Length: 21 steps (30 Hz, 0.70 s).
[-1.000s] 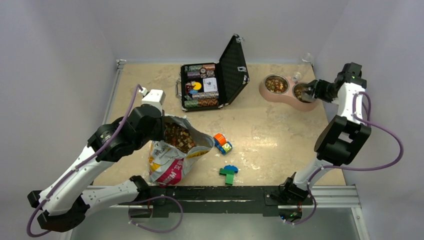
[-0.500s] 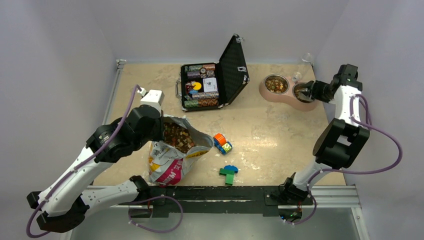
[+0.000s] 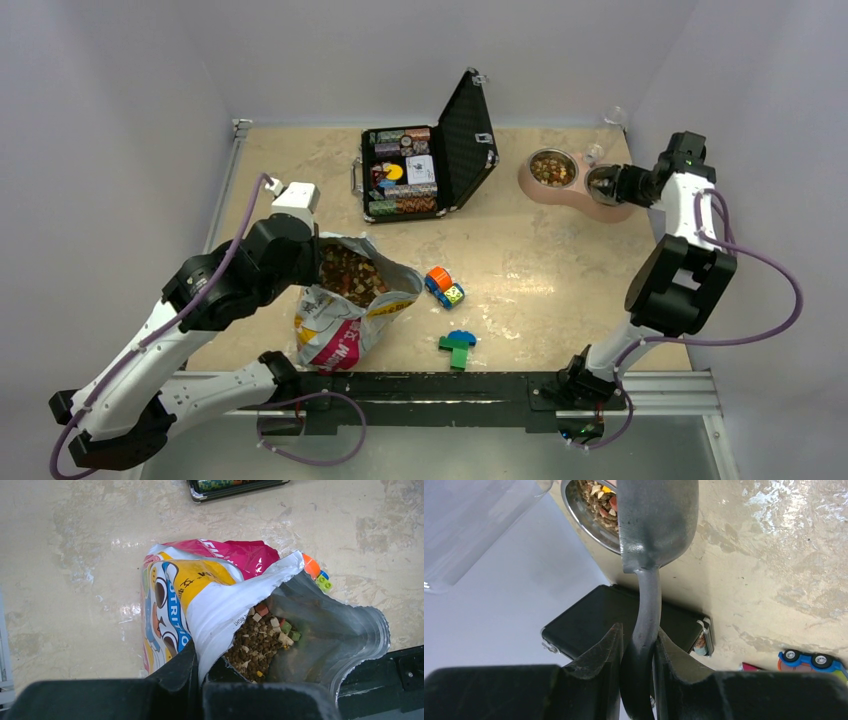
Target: Serve the pet food
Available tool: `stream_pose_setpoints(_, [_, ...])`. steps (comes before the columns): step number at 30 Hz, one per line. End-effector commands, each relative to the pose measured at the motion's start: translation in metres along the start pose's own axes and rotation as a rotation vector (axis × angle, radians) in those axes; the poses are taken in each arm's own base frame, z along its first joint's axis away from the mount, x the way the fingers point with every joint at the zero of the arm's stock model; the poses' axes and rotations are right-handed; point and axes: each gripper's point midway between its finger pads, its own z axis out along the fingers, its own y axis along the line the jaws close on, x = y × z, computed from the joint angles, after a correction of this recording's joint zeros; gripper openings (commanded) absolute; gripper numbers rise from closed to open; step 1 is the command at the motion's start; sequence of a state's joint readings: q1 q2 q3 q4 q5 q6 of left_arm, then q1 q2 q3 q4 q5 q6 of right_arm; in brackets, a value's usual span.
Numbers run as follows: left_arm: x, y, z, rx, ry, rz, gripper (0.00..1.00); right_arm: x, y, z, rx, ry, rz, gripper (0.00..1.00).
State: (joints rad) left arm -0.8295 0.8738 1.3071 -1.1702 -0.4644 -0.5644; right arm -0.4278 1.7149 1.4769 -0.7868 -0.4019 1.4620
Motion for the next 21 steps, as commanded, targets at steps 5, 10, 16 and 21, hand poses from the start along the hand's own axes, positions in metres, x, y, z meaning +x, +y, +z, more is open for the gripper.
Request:
stream_pose_setpoints(5, [-0.051,-0.010,-0.015,0.057,-0.196,-0.095,0.00,0.006,0.032,-0.030,-0.167,-0.067,-0.123,0.00])
stream_pose_setpoints(10, [-0.045,-0.017,-0.015,0.100,-0.162,-0.087,0.00,0.008,0.030,-0.047,-0.367,-0.127,-0.258,0.00])
stream_pose_setpoints(16, [-0.030,-0.019,-0.019,0.136,-0.120,-0.119,0.00,0.021,-0.020,-0.066,-0.541,-0.176,-0.413,0.00])
stream_pose_setpoints(21, [-0.019,-0.021,-0.015,0.150,-0.099,-0.132,0.00,0.056,-0.090,-0.076,-0.490,-0.099,-0.657,0.00])
